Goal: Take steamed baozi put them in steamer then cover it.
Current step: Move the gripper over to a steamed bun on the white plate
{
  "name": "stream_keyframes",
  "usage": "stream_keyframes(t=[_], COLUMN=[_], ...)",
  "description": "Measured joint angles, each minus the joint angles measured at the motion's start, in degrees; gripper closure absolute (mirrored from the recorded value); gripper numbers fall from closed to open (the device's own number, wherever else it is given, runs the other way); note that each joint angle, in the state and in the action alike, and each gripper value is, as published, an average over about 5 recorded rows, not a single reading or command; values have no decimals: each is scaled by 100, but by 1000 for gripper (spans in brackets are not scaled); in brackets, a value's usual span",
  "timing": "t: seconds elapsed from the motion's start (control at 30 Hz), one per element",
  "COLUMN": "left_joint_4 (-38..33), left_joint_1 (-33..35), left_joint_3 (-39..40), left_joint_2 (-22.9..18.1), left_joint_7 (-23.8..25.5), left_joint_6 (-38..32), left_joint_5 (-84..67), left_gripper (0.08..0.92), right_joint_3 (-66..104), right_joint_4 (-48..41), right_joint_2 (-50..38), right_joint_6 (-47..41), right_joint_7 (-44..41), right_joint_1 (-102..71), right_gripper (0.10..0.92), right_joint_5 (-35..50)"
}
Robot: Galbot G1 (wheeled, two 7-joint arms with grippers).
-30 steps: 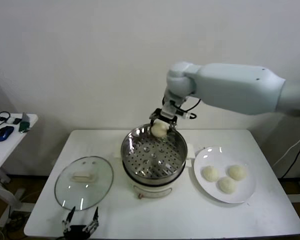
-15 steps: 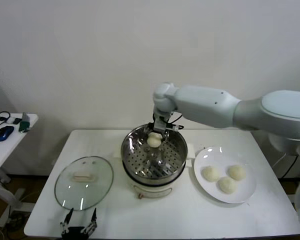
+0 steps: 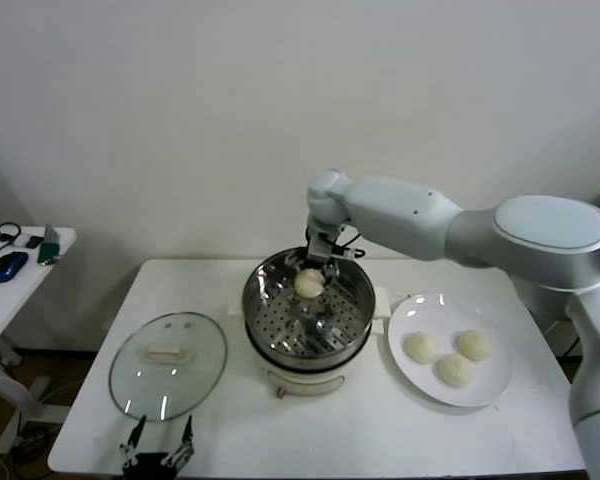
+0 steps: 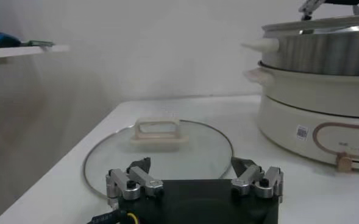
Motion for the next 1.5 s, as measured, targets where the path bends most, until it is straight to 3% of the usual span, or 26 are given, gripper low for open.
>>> stream_keyframes(t=[0.23,0.4,0.63,1.0,1.5], left_joint_4=[-45,-31,-4,44,123], left_joint_1=[-10,-41,-112,-206,-115], left_joint_3=[58,96,86,-20,-82], left_joint_2=[0,11,52,84,52], left_joint_7=[17,21,40,68,41], left_joint_6=[13,14,18,57,-25], left_joint_5=[63,69,12,-54,-81], left_gripper=[177,177,177,177,177], right_joint_3=[-760,-1583,-2521,-2491,-1210], right_joint_4=[662,1300,2170,2998,2249], right_joint_2=[-495,-1181,-2329,-3488,-3465], right_joint_6=[-433,-1353,-2879,-4625,-5350], right_joint_7=[-321,-497,-285,470,926], right_joint_1=[1060,1928,2530,1728,-387], right_gripper=[202,203,203,203,211], right_joint_5=[1585,2794,3586,3617,2827])
